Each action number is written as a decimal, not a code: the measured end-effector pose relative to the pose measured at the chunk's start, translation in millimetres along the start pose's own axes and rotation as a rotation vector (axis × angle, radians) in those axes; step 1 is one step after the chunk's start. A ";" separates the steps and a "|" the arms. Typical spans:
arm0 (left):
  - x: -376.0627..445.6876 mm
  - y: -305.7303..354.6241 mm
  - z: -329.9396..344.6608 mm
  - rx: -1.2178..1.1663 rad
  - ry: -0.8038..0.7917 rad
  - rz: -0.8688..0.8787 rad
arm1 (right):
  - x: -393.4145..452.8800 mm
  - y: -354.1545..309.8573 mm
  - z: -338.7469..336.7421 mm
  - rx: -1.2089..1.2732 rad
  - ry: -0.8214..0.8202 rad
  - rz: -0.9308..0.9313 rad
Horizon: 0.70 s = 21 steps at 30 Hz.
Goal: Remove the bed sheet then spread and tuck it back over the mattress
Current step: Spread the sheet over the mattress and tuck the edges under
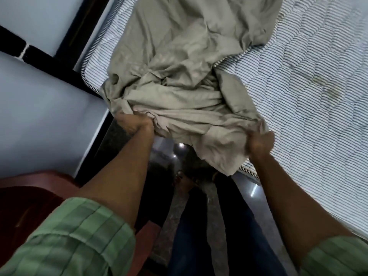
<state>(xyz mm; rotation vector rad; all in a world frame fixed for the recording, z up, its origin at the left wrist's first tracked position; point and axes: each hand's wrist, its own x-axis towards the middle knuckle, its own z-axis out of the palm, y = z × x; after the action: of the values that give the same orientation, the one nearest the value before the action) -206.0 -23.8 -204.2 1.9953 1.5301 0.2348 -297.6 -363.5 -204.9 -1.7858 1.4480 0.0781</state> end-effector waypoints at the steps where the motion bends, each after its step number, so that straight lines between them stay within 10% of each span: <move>1: -13.9 1.8 0.6 0.170 0.235 0.158 | -6.0 1.4 4.3 -0.164 0.056 -0.042; 3: -55.4 9.6 -3.0 0.310 0.213 0.436 | -16.2 -0.7 18.0 -0.304 0.157 -0.178; 7: -128.6 -7.5 -2.6 0.553 -0.441 1.046 | -31.5 -13.4 41.2 -0.267 -0.032 -0.353; 11: -140.7 -23.6 32.6 0.566 -1.003 0.919 | -25.0 -26.1 36.8 -0.220 -0.228 -0.482; 17: -155.7 8.0 43.0 0.748 -0.994 0.725 | 43.3 -20.9 -33.2 -0.281 0.155 -0.255; 21: -174.3 43.5 37.8 0.697 -0.657 1.113 | 46.2 -18.0 -22.6 -0.557 0.100 -0.465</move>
<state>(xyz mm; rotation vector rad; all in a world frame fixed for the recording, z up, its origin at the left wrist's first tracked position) -207.6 -204.6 -172.4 2.8593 -0.0481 -0.5559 -276.5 -413.7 -203.8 -2.5751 1.1018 0.1646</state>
